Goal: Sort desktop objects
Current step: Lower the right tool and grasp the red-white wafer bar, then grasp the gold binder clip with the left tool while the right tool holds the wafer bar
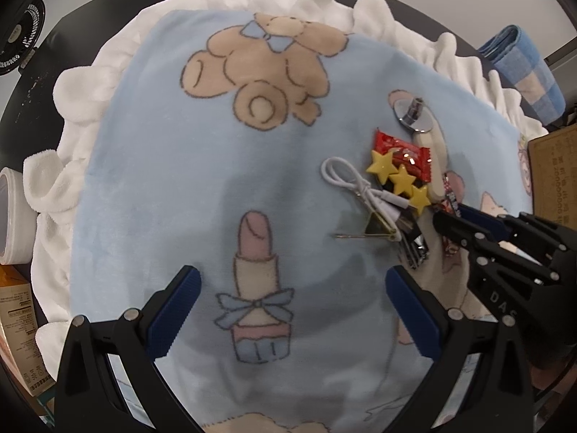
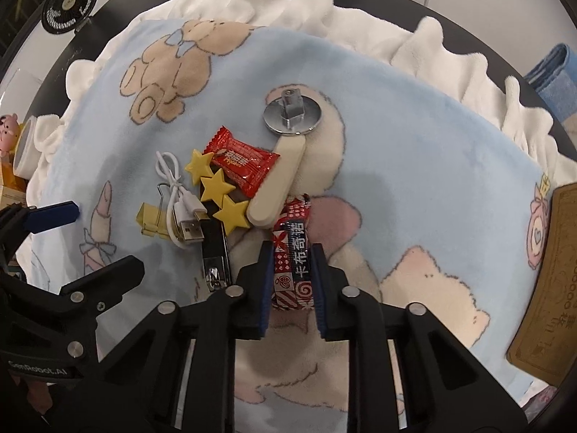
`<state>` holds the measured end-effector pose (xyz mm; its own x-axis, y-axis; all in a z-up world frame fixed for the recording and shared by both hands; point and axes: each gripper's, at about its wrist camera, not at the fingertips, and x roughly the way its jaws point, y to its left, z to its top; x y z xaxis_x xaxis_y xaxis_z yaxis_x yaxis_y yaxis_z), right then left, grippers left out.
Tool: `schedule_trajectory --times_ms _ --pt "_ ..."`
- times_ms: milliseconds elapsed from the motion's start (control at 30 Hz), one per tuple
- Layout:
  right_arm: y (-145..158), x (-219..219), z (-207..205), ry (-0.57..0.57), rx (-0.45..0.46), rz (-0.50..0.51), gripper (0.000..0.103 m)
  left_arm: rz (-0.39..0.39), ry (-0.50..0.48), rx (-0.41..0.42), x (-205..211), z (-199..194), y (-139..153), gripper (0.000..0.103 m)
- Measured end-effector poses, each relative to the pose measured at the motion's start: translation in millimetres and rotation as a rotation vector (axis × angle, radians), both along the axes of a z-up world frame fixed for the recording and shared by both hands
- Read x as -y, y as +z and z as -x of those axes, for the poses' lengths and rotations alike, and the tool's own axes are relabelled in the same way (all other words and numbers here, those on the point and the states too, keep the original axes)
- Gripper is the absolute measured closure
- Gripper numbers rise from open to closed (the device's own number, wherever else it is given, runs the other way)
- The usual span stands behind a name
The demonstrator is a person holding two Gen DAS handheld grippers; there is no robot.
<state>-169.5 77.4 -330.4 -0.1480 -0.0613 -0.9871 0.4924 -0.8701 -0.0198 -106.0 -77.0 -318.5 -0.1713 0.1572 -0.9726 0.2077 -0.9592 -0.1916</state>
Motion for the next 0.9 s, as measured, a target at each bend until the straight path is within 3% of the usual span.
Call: schedule_trajectory --times_ms 400,567,700,900 --pt "12.4 -46.0 1.7 -0.086 0.008 0.010 0.084 0.015 -0.060 -0.008 -26.9 19.9 -0.6 0.001" --pt "10.0 -53.7 2.8 -0.100 0.014 0.016 0.084 0.037 -0.083 -0.006 -27.1 23.6 -1.5 0.010" --pt "8.5 -57.0 3.8 -0.103 0.020 0.024 0.084 0.037 -0.098 -0.008 -24.7 25.8 -3.3 0.021" --pt "9.8 -62.5 5.0 -0.114 0.022 0.037 0.083 0.003 -0.117 -0.010 -28.2 27.2 -4.1 0.055"
